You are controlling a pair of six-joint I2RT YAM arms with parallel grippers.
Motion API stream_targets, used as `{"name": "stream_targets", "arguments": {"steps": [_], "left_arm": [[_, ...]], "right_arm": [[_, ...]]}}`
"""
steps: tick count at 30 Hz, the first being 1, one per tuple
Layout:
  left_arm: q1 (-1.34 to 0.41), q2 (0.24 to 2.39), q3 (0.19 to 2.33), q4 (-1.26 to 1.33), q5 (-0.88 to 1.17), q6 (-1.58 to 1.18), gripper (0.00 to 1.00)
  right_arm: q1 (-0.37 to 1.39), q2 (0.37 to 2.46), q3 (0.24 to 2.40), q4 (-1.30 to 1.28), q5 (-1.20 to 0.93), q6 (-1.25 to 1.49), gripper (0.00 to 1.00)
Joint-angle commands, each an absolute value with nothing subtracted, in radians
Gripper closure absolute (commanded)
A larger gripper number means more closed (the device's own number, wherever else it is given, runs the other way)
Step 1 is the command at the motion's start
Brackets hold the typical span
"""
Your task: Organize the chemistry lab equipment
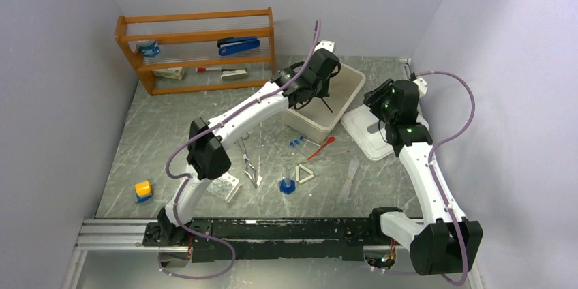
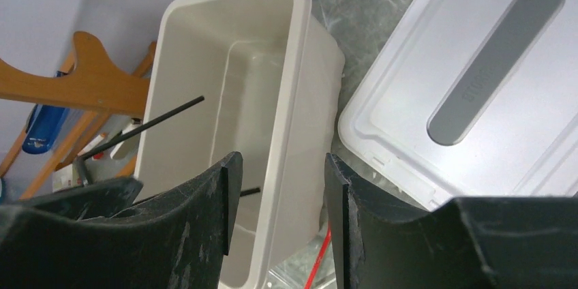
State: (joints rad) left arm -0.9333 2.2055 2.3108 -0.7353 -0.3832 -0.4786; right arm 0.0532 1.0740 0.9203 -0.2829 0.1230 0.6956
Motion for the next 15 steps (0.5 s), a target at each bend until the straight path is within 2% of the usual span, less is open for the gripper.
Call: {"name": "stream_targets", "arguments": {"steps": [1, 15], "left_arm": [[-0.942, 2.239, 2.322, -0.621, -0.448, -0.495, 0.95], [-0.940, 2.385, 2.304, -0.615, -0.509, -0.501, 0.95]], "right_arm": [[0.044, 1.027, 0.889, -0.282, 0.110, 0.709, 0.49], [0.044, 1.018, 0.861, -0.317, 0.063, 0.715, 0.49]]}}
